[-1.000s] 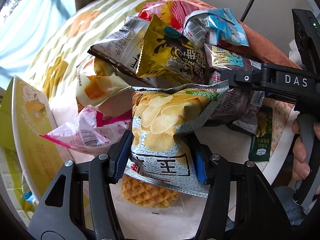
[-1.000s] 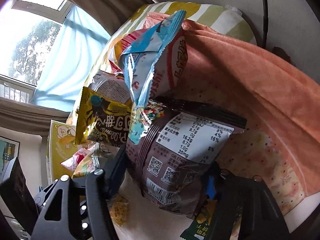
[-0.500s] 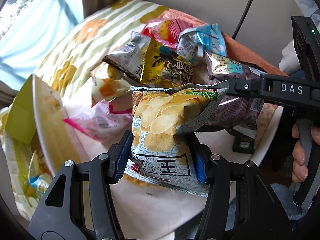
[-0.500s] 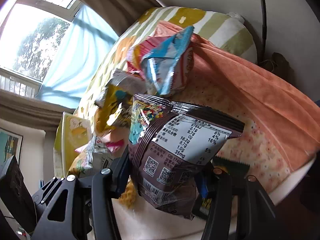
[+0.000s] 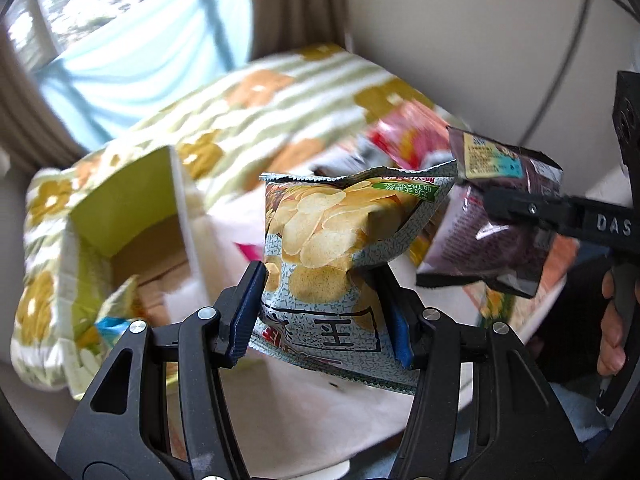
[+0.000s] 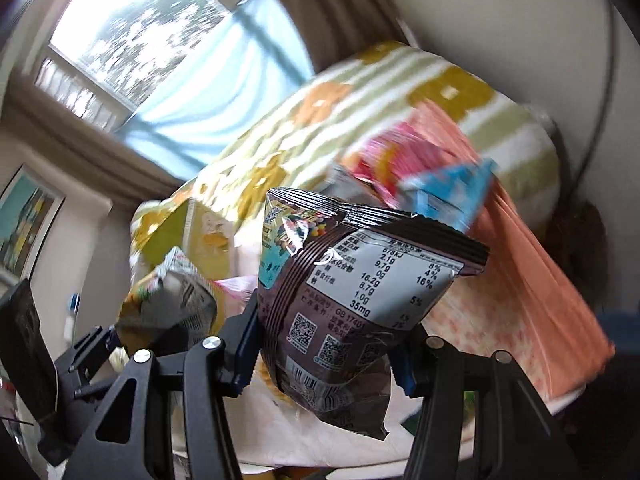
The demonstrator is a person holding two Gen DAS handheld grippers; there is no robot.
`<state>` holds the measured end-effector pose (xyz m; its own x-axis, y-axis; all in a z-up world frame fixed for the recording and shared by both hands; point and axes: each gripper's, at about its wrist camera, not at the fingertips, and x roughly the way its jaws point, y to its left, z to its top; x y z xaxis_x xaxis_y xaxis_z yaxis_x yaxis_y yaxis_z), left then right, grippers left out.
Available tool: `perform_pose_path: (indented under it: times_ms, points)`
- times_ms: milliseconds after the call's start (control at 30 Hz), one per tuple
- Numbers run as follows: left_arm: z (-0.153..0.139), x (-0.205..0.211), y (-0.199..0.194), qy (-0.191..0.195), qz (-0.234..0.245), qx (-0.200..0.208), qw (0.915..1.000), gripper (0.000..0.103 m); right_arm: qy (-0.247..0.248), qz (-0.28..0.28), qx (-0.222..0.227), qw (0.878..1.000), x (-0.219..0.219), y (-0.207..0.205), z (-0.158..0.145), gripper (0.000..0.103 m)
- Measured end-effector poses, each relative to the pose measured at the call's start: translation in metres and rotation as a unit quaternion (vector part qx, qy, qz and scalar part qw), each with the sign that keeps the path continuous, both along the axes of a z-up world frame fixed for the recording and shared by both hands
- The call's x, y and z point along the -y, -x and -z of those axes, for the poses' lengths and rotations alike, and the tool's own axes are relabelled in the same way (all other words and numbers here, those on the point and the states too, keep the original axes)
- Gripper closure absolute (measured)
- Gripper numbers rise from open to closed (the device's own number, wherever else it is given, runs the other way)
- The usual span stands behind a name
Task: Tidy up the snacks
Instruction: 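Carry both bags over the yellow box and release them inside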
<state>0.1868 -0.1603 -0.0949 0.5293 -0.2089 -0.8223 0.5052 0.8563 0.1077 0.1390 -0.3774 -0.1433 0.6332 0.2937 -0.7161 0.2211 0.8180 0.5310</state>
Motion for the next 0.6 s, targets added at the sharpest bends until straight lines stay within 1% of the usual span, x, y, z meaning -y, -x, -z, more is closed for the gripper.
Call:
perform_pose_path:
  times_ms: [133, 233, 333, 467, 600]
  points:
    - [-0.021, -0.024, -0.009, 0.016, -0.054, 0.026, 0.998, 0.052, 0.015, -0.063, 0.018, 0.998, -0.023, -0.03, -0.019, 0.053]
    - [-0.036, -0.051, -0.017, 0.03, -0.099, 0.035, 0.994, 0.052, 0.023, -0.112, 0.033, 0.993, -0.047, -0.052, -0.034, 0.053]
    - [-0.047, -0.081, -0.027, 0.041, -0.134, 0.043, 0.9892, 0.052, 0.032, -0.154, 0.053, 0.986, -0.075, -0.073, -0.051, 0.053]
    - [-0.058, -0.123, -0.045, 0.051, -0.168, 0.048, 0.9832, 0.052, 0.032, -0.19, 0.072, 0.979, -0.116, -0.103, -0.063, 0.053]
    - [-0.061, -0.164, -0.072, 0.053, -0.185, 0.046, 0.9803, 0.052, 0.037, -0.215, 0.075, 0.973, -0.161, -0.129, -0.067, 0.053]
